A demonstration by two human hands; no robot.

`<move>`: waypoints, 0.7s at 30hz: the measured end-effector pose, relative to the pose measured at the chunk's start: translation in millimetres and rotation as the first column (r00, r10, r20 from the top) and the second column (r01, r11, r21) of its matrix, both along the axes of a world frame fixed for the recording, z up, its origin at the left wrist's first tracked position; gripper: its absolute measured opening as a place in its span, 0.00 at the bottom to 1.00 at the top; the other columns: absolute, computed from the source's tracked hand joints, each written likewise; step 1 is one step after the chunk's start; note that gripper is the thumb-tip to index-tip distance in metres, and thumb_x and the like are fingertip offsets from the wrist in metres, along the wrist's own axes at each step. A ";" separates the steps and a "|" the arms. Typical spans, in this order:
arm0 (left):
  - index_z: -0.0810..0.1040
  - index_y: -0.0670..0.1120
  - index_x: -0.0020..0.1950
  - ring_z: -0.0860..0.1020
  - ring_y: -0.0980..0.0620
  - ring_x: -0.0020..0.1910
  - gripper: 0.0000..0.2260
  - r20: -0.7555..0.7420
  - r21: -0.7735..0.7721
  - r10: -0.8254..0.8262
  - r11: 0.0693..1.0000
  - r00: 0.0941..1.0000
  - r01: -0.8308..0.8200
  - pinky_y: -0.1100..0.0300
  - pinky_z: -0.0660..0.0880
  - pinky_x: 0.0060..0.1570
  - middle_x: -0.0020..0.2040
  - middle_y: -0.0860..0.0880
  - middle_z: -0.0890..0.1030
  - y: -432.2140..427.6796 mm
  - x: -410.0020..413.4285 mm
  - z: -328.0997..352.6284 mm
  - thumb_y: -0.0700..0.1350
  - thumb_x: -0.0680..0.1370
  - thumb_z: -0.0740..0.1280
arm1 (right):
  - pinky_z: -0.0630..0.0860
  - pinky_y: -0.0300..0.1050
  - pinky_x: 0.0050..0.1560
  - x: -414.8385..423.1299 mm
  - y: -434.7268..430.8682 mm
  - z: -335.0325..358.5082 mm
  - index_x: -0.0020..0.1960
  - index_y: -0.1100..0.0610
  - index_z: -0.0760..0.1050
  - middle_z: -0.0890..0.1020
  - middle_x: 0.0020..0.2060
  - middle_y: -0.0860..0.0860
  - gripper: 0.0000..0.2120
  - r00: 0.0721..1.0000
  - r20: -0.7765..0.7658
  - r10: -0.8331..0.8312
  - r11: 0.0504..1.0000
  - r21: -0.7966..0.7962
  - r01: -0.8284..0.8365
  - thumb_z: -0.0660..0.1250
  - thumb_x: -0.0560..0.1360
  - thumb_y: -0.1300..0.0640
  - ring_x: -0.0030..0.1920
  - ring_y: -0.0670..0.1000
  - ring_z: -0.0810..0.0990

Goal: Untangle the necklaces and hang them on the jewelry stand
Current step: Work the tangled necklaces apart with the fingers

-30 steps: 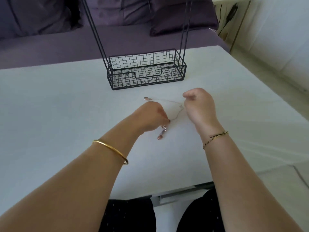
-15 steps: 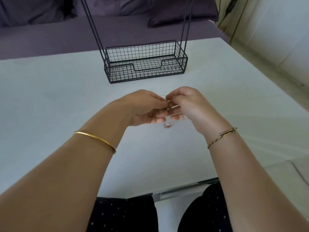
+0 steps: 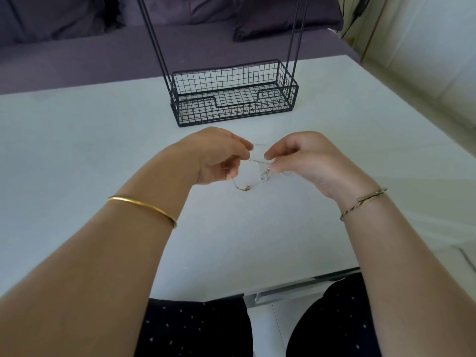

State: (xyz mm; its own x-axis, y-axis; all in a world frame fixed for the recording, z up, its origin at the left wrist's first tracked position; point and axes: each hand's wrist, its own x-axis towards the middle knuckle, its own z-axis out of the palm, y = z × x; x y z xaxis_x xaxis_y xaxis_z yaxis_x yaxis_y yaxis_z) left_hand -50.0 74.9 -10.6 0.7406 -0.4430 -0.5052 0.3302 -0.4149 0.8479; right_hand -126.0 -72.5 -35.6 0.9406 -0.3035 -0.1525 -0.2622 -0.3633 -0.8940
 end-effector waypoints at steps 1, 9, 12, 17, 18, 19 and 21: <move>0.78 0.42 0.46 0.69 0.56 0.29 0.08 0.030 0.031 -0.012 0.999 0.999 0.011 0.66 0.68 0.26 0.36 0.47 0.74 1.7 0.5 0.5 0.30 0.75 0.65 | 0.67 0.32 0.31 0.2 -0.1 -0.8 0.39 0.56 0.80 0.74 0.27 0.43 0.10 1.000 -0.001 0.006 1.000 -0.028 -0.006 0.70 0.67 0.71 0.29 0.41 0.71; 0.79 0.45 0.42 0.72 0.49 0.36 0.08 0.264 0.366 -0.140 0.930 0.954 0.036 0.60 0.69 0.36 0.39 0.45 0.77 10.3 3.9 -2.8 0.34 0.75 0.65 | 0.70 0.42 0.39 0.1 -2.0 -4.2 0.37 0.57 0.81 0.80 0.30 0.50 0.06 0.999 0.043 -0.014 0.997 -0.079 0.017 0.71 0.69 0.67 0.35 0.48 0.75; 0.77 0.41 0.45 0.75 0.56 0.26 0.04 0.234 0.314 -0.104 0.949 0.967 0.026 0.69 0.71 0.24 0.39 0.45 0.81 12.4 3.0 -1.7 0.35 0.78 0.64 | 0.69 0.41 0.38 0.7 -0.6 -4.8 0.37 0.56 0.80 0.79 0.30 0.49 0.07 1.000 0.005 -0.003 0.997 -0.076 0.003 0.70 0.69 0.67 0.36 0.49 0.74; 0.78 0.40 0.47 0.72 0.53 0.29 0.08 0.217 0.351 -0.166 0.933 0.962 0.082 0.64 0.71 0.32 0.37 0.46 0.85 14.5 3.1 -2.1 0.39 0.79 0.60 | 0.67 0.39 0.34 2.3 1.9 -4.2 0.38 0.57 0.79 0.77 0.32 0.48 0.08 0.998 -0.054 0.040 0.992 -0.117 -0.046 0.68 0.69 0.68 0.35 0.47 0.72; 0.79 0.40 0.47 0.71 0.52 0.30 0.08 0.221 0.370 -0.179 0.925 0.959 0.088 0.63 0.70 0.34 0.34 0.47 0.85 14.3 3.3 -1.7 0.40 0.79 0.60 | 0.67 0.38 0.34 2.9 2.2 -4.1 0.37 0.55 0.78 0.77 0.32 0.47 0.09 0.997 -0.059 0.050 0.989 -0.133 -0.058 0.67 0.68 0.69 0.35 0.46 0.72; 0.79 0.41 0.47 0.70 0.52 0.30 0.09 0.229 0.383 -0.183 0.920 0.956 0.084 0.62 0.68 0.34 0.32 0.48 0.84 13.8 3.4 -1.0 0.40 0.79 0.60 | 0.68 0.37 0.33 3.4 2.6 -4.2 0.37 0.54 0.78 0.78 0.32 0.47 0.10 0.996 -0.064 0.063 0.986 -0.148 -0.072 0.67 0.68 0.69 0.35 0.46 0.73; 0.79 0.41 0.47 0.69 0.53 0.29 0.09 0.248 0.404 -0.173 0.913 0.953 0.060 0.63 0.67 0.33 0.27 0.50 0.82 12.4 4.3 0.5 0.39 0.79 0.60 | 0.69 0.37 0.34 4.2 3.2 -5.4 0.38 0.55 0.78 0.78 0.32 0.47 0.10 0.992 -0.073 0.098 0.979 -0.173 -0.110 0.67 0.68 0.70 0.37 0.47 0.74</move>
State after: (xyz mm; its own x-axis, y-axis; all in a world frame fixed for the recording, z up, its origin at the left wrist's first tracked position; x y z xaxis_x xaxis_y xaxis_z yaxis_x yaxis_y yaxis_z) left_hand -45.7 87.3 -10.1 0.8288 -0.3450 -0.4405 0.0390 -0.7497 0.6606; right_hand -121.8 -69.3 -40.9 0.9584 -0.2320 -0.1660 -0.2691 -0.5416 -0.7964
